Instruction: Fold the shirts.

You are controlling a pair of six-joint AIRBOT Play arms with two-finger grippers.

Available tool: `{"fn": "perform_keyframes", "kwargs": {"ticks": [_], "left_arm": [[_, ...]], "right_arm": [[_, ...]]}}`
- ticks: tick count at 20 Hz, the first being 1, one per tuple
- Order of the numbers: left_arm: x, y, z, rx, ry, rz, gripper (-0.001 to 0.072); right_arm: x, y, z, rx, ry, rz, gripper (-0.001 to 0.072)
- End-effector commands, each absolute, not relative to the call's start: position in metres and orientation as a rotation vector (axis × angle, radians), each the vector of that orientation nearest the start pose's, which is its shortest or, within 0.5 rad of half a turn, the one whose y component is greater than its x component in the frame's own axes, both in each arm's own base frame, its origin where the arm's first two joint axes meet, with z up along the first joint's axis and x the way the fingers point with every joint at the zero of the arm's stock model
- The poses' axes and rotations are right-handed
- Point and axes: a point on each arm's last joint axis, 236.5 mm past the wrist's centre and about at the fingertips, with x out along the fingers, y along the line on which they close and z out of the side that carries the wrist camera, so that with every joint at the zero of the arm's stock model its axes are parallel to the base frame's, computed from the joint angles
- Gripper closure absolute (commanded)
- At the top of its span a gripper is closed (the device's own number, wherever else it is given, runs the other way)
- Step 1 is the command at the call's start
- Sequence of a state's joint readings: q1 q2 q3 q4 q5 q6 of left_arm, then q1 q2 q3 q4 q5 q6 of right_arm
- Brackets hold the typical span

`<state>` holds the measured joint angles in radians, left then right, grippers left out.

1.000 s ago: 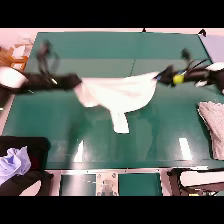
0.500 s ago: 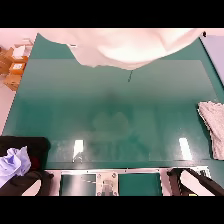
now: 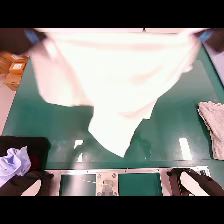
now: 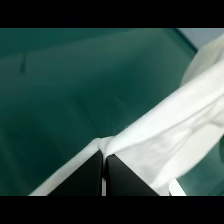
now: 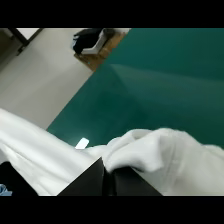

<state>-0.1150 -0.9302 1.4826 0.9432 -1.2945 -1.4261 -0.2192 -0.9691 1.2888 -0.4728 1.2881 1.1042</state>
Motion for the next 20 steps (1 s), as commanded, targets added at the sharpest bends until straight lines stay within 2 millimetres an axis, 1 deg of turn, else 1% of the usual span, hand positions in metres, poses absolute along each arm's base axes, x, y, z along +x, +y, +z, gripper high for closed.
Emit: {"fn": "perform_keyframes", "kwargs": {"ticks": [1,2,3,4,5,6,7,8,9,10,11,12,13,14,15,16,17,18,19,20], "left_arm": [[0.326,-0.170,0.139,-0.326,0.936,-0.599,0.0685],[0.330,-0.163,0.093,-0.360,0.958,-0.539,0.0685],[0.333,-0.156,0.057,-0.388,0.972,-0.481,0.0685],[0.334,-0.148,0.027,-0.410,0.985,-0.423,0.0685],[0.334,-0.142,0.008,-0.412,0.996,-0.390,0.0685],[0.334,-0.139,-0.002,-0.401,1.004,-0.380,0.0685],[0.335,-0.139,-0.007,-0.394,1.010,-0.380,0.0685],[0.338,-0.138,-0.008,-0.389,1.001,-0.373,0.0685],[0.342,-0.136,-0.007,-0.390,0.985,-0.364,0.0685],[0.345,-0.134,-0.005,-0.390,0.971,-0.357,0.0685],[0.347,-0.133,-0.005,-0.389,0.961,-0.351,0.0685],[0.349,-0.133,-0.004,-0.388,0.955,-0.348,0.0685],[0.349,-0.132,-0.004,-0.385,0.952,-0.349,0.0684],[0.349,-0.132,-0.004,-0.376,0.950,-0.354,0.0685],[0.349,-0.132,-0.004,-0.366,0.949,-0.359,0.0685],[0.349,-0.132,-0.004,-0.365,0.949,-0.360,0.0685],[0.349,-0.132,-0.004,-0.362,0.949,-0.361,0.0684],[0.348,-0.133,-0.004,-0.358,0.951,-0.365,0.0685],[0.347,-0.133,-0.005,-0.358,0.956,-0.368,0.0684],[0.346,-0.134,-0.005,-0.358,0.958,-0.369,0.0685]], "right_arm": [[0.364,0.148,0.106,0.570,0.848,0.626,0.0694],[0.370,0.150,0.057,0.593,0.909,0.562,0.0694],[0.375,0.150,0.020,0.601,0.964,0.515,0.0694],[0.380,0.149,-0.010,0.621,1.024,0.483,0.0694],[0.386,0.149,-0.029,0.639,1.070,0.469,0.0694],[0.394,0.147,-0.042,0.652,1.100,0.459,0.0694],[0.404,0.145,-0.048,0.659,1.109,0.453,0.0694],[0.414,0.142,-0.046,0.663,1.102,0.456,0.0694],[0.424,0.139,-0.038,0.663,1.084,0.467,0.0671],[0.434,0.132,-0.020,0.658,1.056,0.487,0.0520],[0.439,0.125,0.000,0.652,1.043,0.526,0.0434],[0.439,0.113,0.023,0.666,1.053,0.562,0.0434],[0.433,0.100,0.041,0.689,1.080,0.580,0.0428],[0.424,0.082,0.053,0.707,1.115,0.571,0.0428],[0.412,0.065,0.058,0.717,1.143,0.539,0.0428],[0.400,0.051,0.055,0.721,1.167,0.488,0.0428],[0.385,0.044,0.048,0.728,1.189,0.444,0.0428],[0.366,0.047,0.037,0.748,1.216,0.426,0.0411],[0.347,0.057,0.023,0.772,1.248,0.419,0.0325],[0.327,0.071,0.001,0.791,1.290,0.405,0.0295]]}}
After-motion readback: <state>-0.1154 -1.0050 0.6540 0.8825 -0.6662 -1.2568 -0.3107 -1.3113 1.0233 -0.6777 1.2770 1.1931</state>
